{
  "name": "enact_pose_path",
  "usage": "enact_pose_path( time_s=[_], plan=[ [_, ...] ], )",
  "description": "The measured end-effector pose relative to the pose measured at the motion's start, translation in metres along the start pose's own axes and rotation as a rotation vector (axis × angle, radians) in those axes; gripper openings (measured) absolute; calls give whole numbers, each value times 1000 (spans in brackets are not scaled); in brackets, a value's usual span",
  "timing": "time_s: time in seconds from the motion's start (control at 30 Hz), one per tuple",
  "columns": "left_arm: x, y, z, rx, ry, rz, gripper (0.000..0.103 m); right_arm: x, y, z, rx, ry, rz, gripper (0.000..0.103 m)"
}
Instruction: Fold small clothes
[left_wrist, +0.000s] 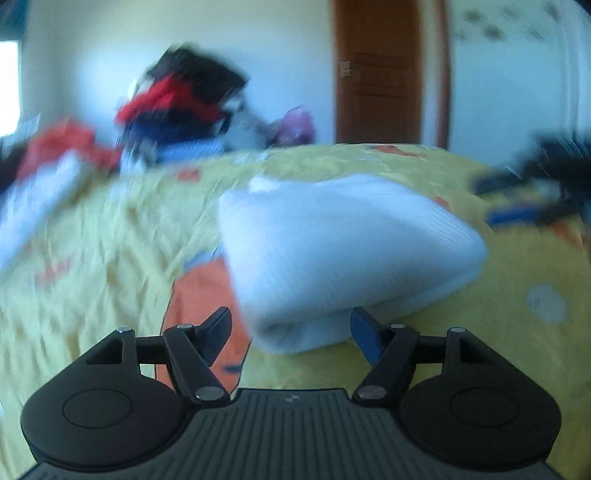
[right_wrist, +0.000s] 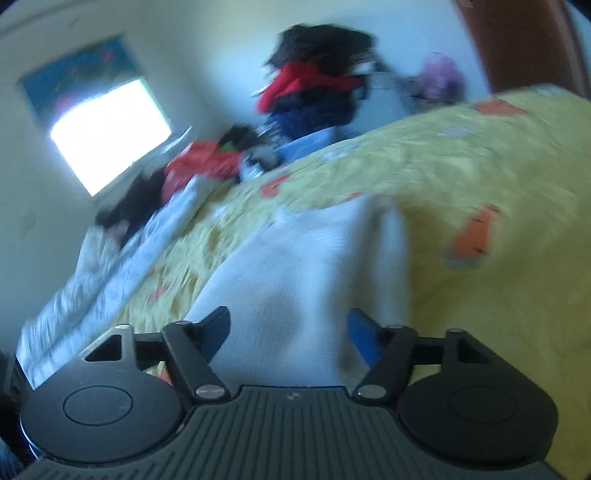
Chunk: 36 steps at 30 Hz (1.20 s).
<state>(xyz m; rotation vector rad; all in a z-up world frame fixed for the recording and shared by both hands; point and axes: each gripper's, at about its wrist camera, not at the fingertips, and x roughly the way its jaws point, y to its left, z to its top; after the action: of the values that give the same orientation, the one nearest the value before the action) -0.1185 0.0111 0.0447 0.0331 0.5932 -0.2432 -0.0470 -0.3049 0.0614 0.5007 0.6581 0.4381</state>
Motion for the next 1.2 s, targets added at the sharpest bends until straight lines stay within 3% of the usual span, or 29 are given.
enact_pose_path(
  time_s=[0.07, 0.13, 0.2, 0.23, 0.3, 0.4, 0.43, 0.5, 0.53, 0.57, 0.63, 0.7, 0.77, 0.83, 0.87, 0.9, 1.0, 1.07, 1.17, 1.2],
  plan=[
    [6, 31, 5, -209, 43, -79, 71, 1, -26, 0, 115, 33, -3, 80],
    [18, 62, 8, -445, 86, -221, 73, 13, -44, -1, 195, 100, 24, 83],
    [35, 80, 8, -593, 132, -345, 80, 28, -55, -1, 252, 147, 40, 84],
    [47, 84, 8, -641, 163, -384, 81, 36, -57, 0, 269, 174, 67, 83],
    [66, 85, 10, -669, 214, -375, 82, 54, -57, 0, 294, 214, 123, 89],
    [84, 82, 11, -696, 242, -395, 78, 74, -57, 5, 310, 220, 131, 91],
    [85, 79, 14, -678, 242, -378, 73, 77, -56, 7, 308, 223, 127, 89],
    [77, 73, 21, -612, 222, -342, 50, 78, -45, 11, 238, 236, 102, 66],
    [73, 73, 25, -592, 213, -339, 46, 75, -40, 11, 191, 245, 85, 54],
    [65, 71, 27, -571, 204, -335, 39, 70, -37, 11, 164, 242, 90, 50],
    [44, 68, 31, -521, 182, -330, 35, 55, -30, 11, 138, 228, 132, 42],
    [27, 69, 28, -488, 174, -346, 34, 38, -25, 9, 134, 210, 180, 42],
    [20, 68, 20, -462, 192, -340, 35, 28, -27, 1, 158, 213, 210, 42],
    [31, 63, 9, -417, 222, -297, 44, 33, -31, -13, 125, 238, 162, 43],
    [36, 62, 3, -415, 224, -280, 54, 38, -37, -18, 136, 243, 144, 50],
    [36, 62, 1, -424, 213, -267, 59, 41, -45, -21, 183, 232, 158, 54],
    [10, 60, 7, -391, 158, -242, 60, 30, -48, -18, 282, 193, 154, 60],
    [-18, 54, 11, -289, 70, -163, 60, 6, -35, -16, 207, 117, 90, 64],
    [-57, 42, 12, -112, -59, -2, 81, -30, -11, -22, 19, 35, -54, 68],
    [-68, 39, 11, -70, -100, 48, 83, -41, -3, -27, -44, 18, -103, 68]
  ],
)
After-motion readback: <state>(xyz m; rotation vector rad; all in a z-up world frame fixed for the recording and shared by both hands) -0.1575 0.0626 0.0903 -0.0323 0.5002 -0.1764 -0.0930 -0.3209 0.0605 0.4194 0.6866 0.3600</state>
